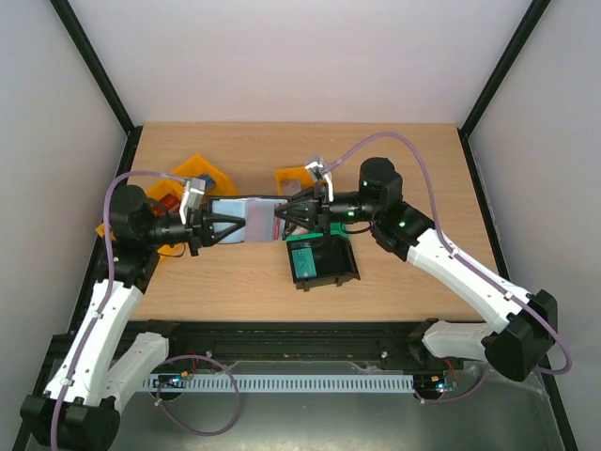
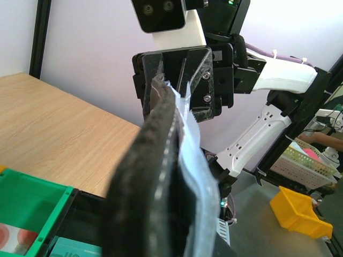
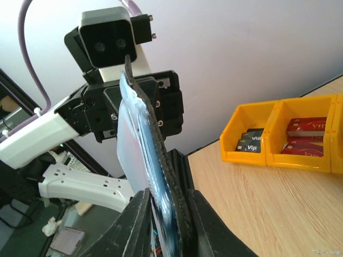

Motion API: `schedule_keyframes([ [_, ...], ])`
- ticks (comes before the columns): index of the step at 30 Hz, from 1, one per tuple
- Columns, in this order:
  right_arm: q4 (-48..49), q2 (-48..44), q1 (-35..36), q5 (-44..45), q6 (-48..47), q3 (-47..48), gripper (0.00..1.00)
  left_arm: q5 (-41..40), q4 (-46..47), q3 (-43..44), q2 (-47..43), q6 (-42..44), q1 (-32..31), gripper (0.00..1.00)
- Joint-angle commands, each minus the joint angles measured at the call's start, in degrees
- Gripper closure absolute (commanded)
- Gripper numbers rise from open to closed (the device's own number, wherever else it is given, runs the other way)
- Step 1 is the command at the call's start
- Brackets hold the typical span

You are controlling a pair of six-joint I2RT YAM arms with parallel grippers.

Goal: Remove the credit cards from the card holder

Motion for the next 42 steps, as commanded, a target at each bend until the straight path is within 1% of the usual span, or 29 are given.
schedule_keyframes([
  [1, 6.15, 1.32, 0.59, 1.31, 4.37, -0.44, 0.82, 0.17, 2.71, 0.37, -0.94, -0.15, -0.23, 0.98],
  [3, 6.44, 1.61, 1.17, 2.02, 4.24, -0.17, 0.82, -0.24, 2.72, 0.0, -1.13, -0.12, -0.23, 0.98],
  [6, 6.52, 1.76, 1.61, 3.44, 4.03, 0.19, 0.88, -0.01, 2.77, -0.34, -1.36, -0.03, -0.19, 0.98],
  [7, 6.7, 1.81, 1.69, 3.66, 4.11, 0.39, 0.88, -0.09, 2.34, -0.39, -1.42, 0.33, -0.23, 0.98],
  [14, 7.83, 3.72, 3.44, 4.22, 5.26, 1.75, 0.8, -0.27, 1.7, -0.73, -1.44, 1.29, -0.21, 0.98],
  [18, 8.48, 4.74, 4.57, 4.48, 5.6, 2.59, 0.79, -0.56, 1.88, -1.17, -1.73, 1.21, -0.23, 0.98],
  [19, 8.8, 4.83, 4.86, 4.5, 5.75, 2.77, 0.81, -0.82, 1.84, -1.34, -1.8, 1.21, -0.19, 0.98],
  [21, 9.05, 4.99, 5.34, 4.59, 5.8, 3.13, 0.9, -2.7, 1.44, -1.66, -1.93, 1.21, -0.08, 0.98],
  [22, 8.94, 5.08, 5.46, 4.84, 5.87, 3.33, 0.96, -4.93, 0.82, -1.86, -2.0, 1.27, 0.12, 0.93],
  [23, 8.85, 5.1, 5.47, 5.25, 5.95, 3.54, 0.98, -8.89, -0.2, -2.08, -2.07, 1.41, 0.35, 0.76],
  [24, 8.34, 5.1, 5.56, 6.33, 5.93, 3.69, 0.98, -13.68, -1.19, -2.34, -2.08, 1.34, 0.83, 0.54],
  [25, 7.22, 5.1, 5.59, 8.31, 5.72, 4.02, 0.98, -17.76, -1.88, -2.54, -2.22, 1.22, 1.46, 0.36],
  [26, 5.07, 5.21, 5.63, 12.0, 5.14, 4.62, 0.98, -20.77, -2.12, -2.77, -2.26, 1.43, 1.97, 0.2],
  [27, 2.02, 5.47, 5.8, 15.89, 4.17, 6.03, 0.98, -23.0, -2.15, -2.83, -2.44, 1.79, 2.38, 0.08],
  [28, -3.54, 6.07, 6.64, 21.5, 2.64, 7.81, 0.98, -24.4, -1.96, -2.75, -2.51, 2.16, 2.71, 0.02],
  [29, -8.49, 6.85, 7.84, 27.53, 0.53, 9.8, 0.98, -25.37, -2.08, -2.53, -2.52, 2.54, 2.89, 0.01],
  [31, -17.07, 9.13, 10.89, 43.82, -1.17, 14.27, 0.98, -28.35, -3.3, -1.8, -2.28, 3.84, 3.08, 0.01],
  [34, -31.46, 14.83, 14.82, 67.39, 0.37, 22.87, 0.98, -34.49, -6.6, -0.86, -1.9, 6.51, 3.4, 0.01],
  [35, -36.21, 17.25, 15.73, 73.42, 1.18, 26.35, 0.98, -36.02, -7.38, -0.7, -1.84, 7.23, 3.52, 0.01],
  [37, -43.34, 21.77, 16.89, 79.59, 1.88, 32.58, 0.98, -36.65, -8.24, -0.82, -1.94, 7.78, 3.69, 0.01],
  [38, -45.36, 23.44, 17.43, 80.54, 1.88, 34.94, 0.98, -35.73, -8.16, -0.95, -1.97, 7.61, 3.72, 0.01],
  [40, -46.87, 25.59, 18.65, 80.08, 1.21, 38.04, 0.98, -33.4, -7.1, -1.72, -1.92, 5.9, 3.72, 0.01],
  [42, -46.03, 26.66, 20.18, 78.06, 0.6, 39.61, 0.98, -32.19, -5.96, -2.75, -1.92, 3.69, 3.64, 0.01],
])
